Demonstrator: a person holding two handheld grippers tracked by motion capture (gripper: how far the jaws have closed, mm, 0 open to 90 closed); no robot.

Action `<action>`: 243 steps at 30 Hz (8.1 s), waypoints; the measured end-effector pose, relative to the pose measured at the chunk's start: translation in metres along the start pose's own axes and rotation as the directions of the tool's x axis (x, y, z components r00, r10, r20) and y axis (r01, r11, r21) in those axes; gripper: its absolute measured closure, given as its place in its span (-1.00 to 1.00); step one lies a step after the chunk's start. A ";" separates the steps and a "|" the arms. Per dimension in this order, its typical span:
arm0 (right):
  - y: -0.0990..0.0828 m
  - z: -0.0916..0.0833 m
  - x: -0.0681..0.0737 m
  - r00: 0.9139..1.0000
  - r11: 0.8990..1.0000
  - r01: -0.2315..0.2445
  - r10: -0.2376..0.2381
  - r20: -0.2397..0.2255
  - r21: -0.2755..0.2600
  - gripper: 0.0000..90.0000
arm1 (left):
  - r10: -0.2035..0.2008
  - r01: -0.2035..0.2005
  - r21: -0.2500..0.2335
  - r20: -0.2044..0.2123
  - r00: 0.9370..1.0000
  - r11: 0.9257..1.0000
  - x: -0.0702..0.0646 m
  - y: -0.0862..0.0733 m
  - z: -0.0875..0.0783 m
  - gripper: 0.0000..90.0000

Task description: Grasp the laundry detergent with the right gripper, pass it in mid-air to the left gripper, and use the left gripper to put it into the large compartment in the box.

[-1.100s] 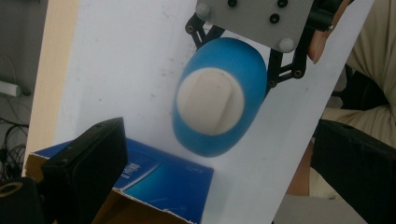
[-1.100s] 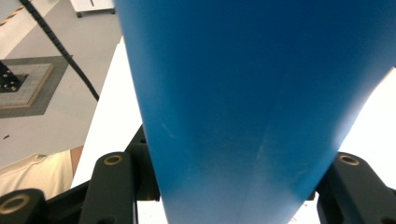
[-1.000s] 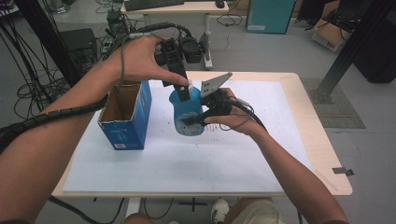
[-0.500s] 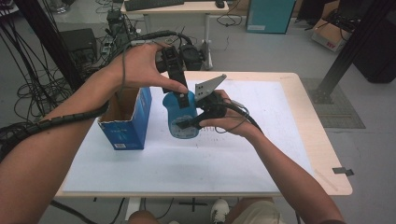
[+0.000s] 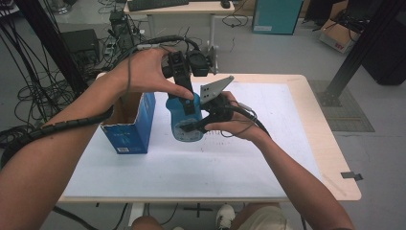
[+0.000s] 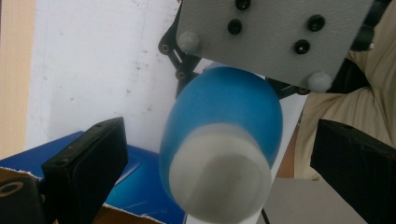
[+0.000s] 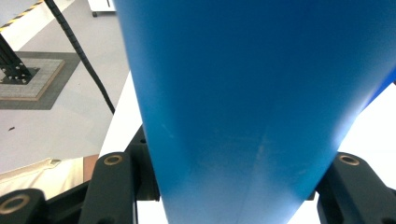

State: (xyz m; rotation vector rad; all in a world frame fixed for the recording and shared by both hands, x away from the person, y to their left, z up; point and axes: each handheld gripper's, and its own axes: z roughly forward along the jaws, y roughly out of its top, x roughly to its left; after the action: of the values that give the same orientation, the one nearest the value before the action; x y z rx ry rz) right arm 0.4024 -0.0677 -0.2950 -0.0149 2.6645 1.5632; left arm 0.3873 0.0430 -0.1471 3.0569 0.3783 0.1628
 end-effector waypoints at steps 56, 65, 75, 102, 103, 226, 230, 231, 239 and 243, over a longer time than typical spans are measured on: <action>0.010 0.004 0.002 0.999 0.999 0.045 -0.045 -0.022 -0.015 -0.03 | 0.029 -0.030 0.063 0.016 0.999 0.998 -0.001 -0.008 0.010 -0.90; 0.010 0.002 0.002 0.999 0.999 0.036 -0.036 -0.021 -0.014 -0.03 | 0.023 -0.025 0.058 0.024 0.999 0.998 -0.003 -0.006 0.011 -0.90; 0.010 0.001 0.003 0.999 0.999 0.046 -0.047 -0.021 -0.011 -0.03 | 0.020 -0.021 0.039 0.025 1.000 0.999 -0.004 -0.006 0.008 -0.90; 0.011 -0.001 0.002 0.999 0.999 0.043 -0.044 -0.025 -0.014 -0.03 | 0.040 -0.042 0.065 0.028 0.999 0.997 -0.004 -0.006 0.009 -0.90; 0.011 -0.001 0.002 0.999 0.999 0.042 -0.042 -0.027 -0.014 -0.04 | 0.042 -0.044 0.068 0.029 0.999 0.997 -0.004 -0.006 0.009 -0.89; 0.005 -0.003 0.003 0.998 0.998 0.052 -0.052 -0.030 -0.022 -0.04 | 0.070 -0.072 0.084 0.026 0.997 0.994 -0.002 0.003 0.013 -0.21; 0.005 -0.004 0.003 0.998 0.998 0.051 -0.052 -0.030 -0.023 -0.04 | 0.072 -0.074 0.084 0.029 0.997 0.994 -0.002 0.003 0.012 -0.21; 0.005 -0.004 0.002 0.998 0.998 0.054 -0.054 -0.028 -0.022 -0.04 | 0.074 -0.076 0.080 0.024 0.997 0.994 -0.002 0.003 0.013 -0.21; 0.005 -0.003 0.003 0.998 0.998 0.055 -0.056 -0.019 -0.023 -0.04 | 0.072 -0.073 0.079 0.013 0.997 0.994 -0.003 0.002 0.012 -0.21; 0.005 -0.003 0.002 0.998 0.998 0.061 -0.061 -0.017 -0.026 -0.04 | 0.076 -0.077 0.069 0.010 0.997 0.995 -0.003 0.001 0.012 -0.21</action>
State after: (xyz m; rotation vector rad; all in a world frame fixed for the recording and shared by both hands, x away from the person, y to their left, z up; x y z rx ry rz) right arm 0.4003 -0.0681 -0.2889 -0.1110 2.6306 1.5862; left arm 0.3861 0.0406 -0.1595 3.1418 0.2720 0.1452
